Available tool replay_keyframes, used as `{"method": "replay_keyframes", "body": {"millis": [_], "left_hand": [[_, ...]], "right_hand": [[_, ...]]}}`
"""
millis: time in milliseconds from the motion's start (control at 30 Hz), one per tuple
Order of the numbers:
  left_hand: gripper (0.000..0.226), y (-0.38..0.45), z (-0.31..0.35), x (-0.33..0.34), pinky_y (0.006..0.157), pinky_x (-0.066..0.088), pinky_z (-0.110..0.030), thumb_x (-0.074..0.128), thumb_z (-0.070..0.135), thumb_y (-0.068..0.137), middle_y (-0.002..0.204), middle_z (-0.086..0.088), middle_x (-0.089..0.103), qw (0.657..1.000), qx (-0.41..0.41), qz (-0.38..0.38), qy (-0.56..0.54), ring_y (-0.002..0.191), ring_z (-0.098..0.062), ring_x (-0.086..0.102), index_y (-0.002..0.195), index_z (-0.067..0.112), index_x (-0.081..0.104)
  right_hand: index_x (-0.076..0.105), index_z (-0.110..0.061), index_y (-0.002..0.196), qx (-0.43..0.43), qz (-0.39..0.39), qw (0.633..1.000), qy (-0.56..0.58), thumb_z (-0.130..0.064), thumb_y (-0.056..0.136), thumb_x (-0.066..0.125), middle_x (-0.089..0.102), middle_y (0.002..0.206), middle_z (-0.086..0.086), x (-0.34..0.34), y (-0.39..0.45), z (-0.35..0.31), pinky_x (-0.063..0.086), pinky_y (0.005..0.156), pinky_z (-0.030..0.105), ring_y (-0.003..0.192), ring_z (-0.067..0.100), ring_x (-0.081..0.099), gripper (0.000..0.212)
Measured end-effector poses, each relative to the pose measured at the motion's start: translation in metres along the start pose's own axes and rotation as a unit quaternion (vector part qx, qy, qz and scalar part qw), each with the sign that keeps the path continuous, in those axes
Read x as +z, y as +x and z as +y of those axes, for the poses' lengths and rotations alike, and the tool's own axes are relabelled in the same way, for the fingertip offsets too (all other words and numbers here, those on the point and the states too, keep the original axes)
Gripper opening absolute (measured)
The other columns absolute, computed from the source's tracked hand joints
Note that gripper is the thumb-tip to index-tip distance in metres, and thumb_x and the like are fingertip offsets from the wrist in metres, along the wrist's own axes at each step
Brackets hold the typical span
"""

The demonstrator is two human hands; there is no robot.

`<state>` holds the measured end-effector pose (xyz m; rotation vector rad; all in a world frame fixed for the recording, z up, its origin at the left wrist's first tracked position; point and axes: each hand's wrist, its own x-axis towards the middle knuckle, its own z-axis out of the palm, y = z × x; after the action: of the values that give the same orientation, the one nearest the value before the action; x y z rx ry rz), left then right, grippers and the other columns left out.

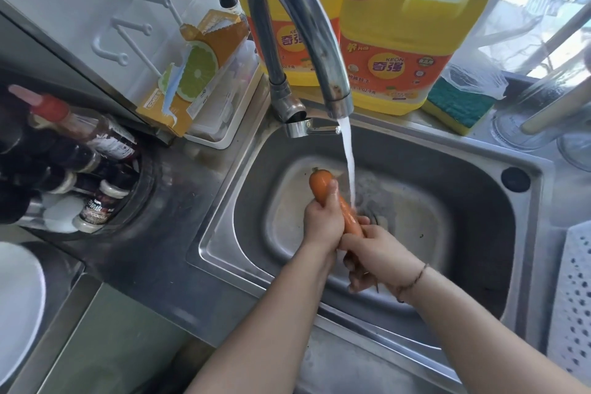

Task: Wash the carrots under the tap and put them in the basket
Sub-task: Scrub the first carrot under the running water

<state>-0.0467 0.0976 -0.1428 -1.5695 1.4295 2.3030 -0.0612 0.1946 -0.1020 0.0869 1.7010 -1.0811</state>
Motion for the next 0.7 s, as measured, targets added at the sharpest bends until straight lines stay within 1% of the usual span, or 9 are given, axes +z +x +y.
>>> {"method": "replay_keyframes", "body": {"millis": [67, 100, 167, 233, 300, 400, 500, 567, 700], "left_hand": [[0.072, 0.008, 0.004, -0.002, 0.072, 0.062, -0.036, 0.032, 0.064, 0.099, 0.075, -0.013, 0.072, 0.998, -0.036, 0.038, 0.024, 0.064, -0.026, 0.071, 0.095, 0.000, 0.065], [0.084, 0.012, 0.004, -0.003, 0.079, 0.061, -0.039, 0.027, 0.073, 0.094, 0.076, -0.014, 0.073, 0.998, -0.037, 0.037, 0.047, 0.068, -0.027, 0.072, 0.096, -0.001, 0.067], [0.092, 0.017, 0.001, -0.005, 0.081, 0.060, -0.040, 0.028, 0.084, 0.085, 0.076, -0.014, 0.072, 0.998, -0.010, -0.011, 0.062, 0.071, -0.029, 0.070, 0.096, 0.002, 0.066], [0.062, 0.010, -0.001, -0.008, 0.067, 0.057, -0.033, 0.045, 0.064, 0.093, 0.074, -0.013, 0.068, 0.991, 0.001, -0.130, -0.027, 0.069, -0.026, 0.066, 0.098, 0.003, 0.059], [0.031, 0.003, -0.004, -0.016, 0.061, 0.052, -0.026, 0.058, 0.034, 0.096, 0.080, -0.012, 0.067, 0.956, -0.008, -0.264, -0.128, 0.077, -0.024, 0.065, 0.107, 0.005, 0.054], [0.026, -0.004, -0.008, -0.021, 0.068, 0.055, -0.026, 0.054, 0.008, 0.091, 0.086, -0.013, 0.062, 0.917, -0.002, -0.353, -0.184, 0.081, -0.024, 0.064, 0.116, 0.006, 0.048], [0.015, -0.011, -0.007, -0.002, 0.059, 0.053, -0.029, 0.055, 0.016, 0.099, 0.069, -0.006, 0.055, 0.964, 0.027, -0.213, -0.158, 0.058, -0.016, 0.055, 0.107, 0.006, 0.046], [0.034, -0.014, -0.004, 0.008, 0.048, 0.047, -0.027, 0.042, 0.039, 0.105, 0.063, -0.003, 0.051, 0.984, 0.010, -0.115, -0.135, 0.047, -0.015, 0.048, 0.095, 0.008, 0.047], [0.062, -0.013, 0.003, 0.010, 0.048, 0.046, -0.027, 0.025, 0.063, 0.101, 0.058, -0.007, 0.050, 0.987, -0.049, -0.102, -0.111, 0.044, -0.019, 0.048, 0.084, 0.009, 0.050]], "right_hand": [[0.057, -0.012, 0.089, -0.089, 0.116, 0.959, -0.245, -0.036, 0.093, 0.058, 0.066, 0.075, 0.007, 0.003, 0.002, 0.010, 0.054, 0.061, 0.039, 0.065, 0.030, 0.066, 0.024], [0.055, -0.015, 0.085, -0.115, 0.141, 0.942, -0.282, -0.043, 0.094, 0.056, 0.067, 0.077, 0.006, 0.007, 0.002, 0.012, 0.053, 0.063, 0.038, 0.069, 0.030, 0.066, 0.030], [0.052, -0.010, 0.080, -0.122, 0.097, 0.971, -0.179, -0.044, 0.098, 0.051, 0.061, 0.062, 0.005, 0.009, 0.001, 0.018, 0.051, 0.052, 0.039, 0.055, 0.029, 0.062, 0.038], [0.045, -0.006, 0.077, -0.080, 0.008, 0.996, 0.044, -0.039, 0.103, 0.043, 0.044, 0.044, 0.004, 0.002, 0.000, 0.018, 0.043, 0.040, 0.030, 0.036, 0.027, 0.052, 0.042], [0.042, -0.007, 0.077, -0.034, -0.082, 0.969, 0.229, -0.039, 0.104, 0.037, 0.032, 0.042, 0.005, -0.008, -0.006, 0.013, 0.044, 0.040, 0.028, 0.031, 0.024, 0.046, 0.042], [0.042, -0.008, 0.080, -0.033, -0.120, 0.965, 0.230, -0.039, 0.103, 0.037, 0.030, 0.043, 0.006, -0.011, -0.008, 0.015, 0.044, 0.042, 0.029, 0.032, 0.023, 0.046, 0.038], [0.039, -0.008, 0.075, -0.059, -0.063, 0.990, 0.109, -0.031, 0.105, 0.035, 0.031, 0.043, 0.006, -0.004, -0.006, 0.020, 0.038, 0.039, 0.023, 0.031, 0.023, 0.046, 0.038], [0.038, -0.009, 0.070, -0.077, -0.058, 0.991, 0.093, -0.028, 0.105, 0.036, 0.031, 0.044, 0.006, -0.001, -0.007, 0.022, 0.038, 0.036, 0.023, 0.030, 0.021, 0.042, 0.040], [0.038, -0.008, 0.072, -0.058, -0.115, 0.969, 0.212, -0.040, 0.093, 0.044, 0.028, 0.043, 0.004, 0.003, -0.014, 0.029, 0.043, 0.038, 0.028, 0.027, 0.019, 0.039, 0.038]]}}
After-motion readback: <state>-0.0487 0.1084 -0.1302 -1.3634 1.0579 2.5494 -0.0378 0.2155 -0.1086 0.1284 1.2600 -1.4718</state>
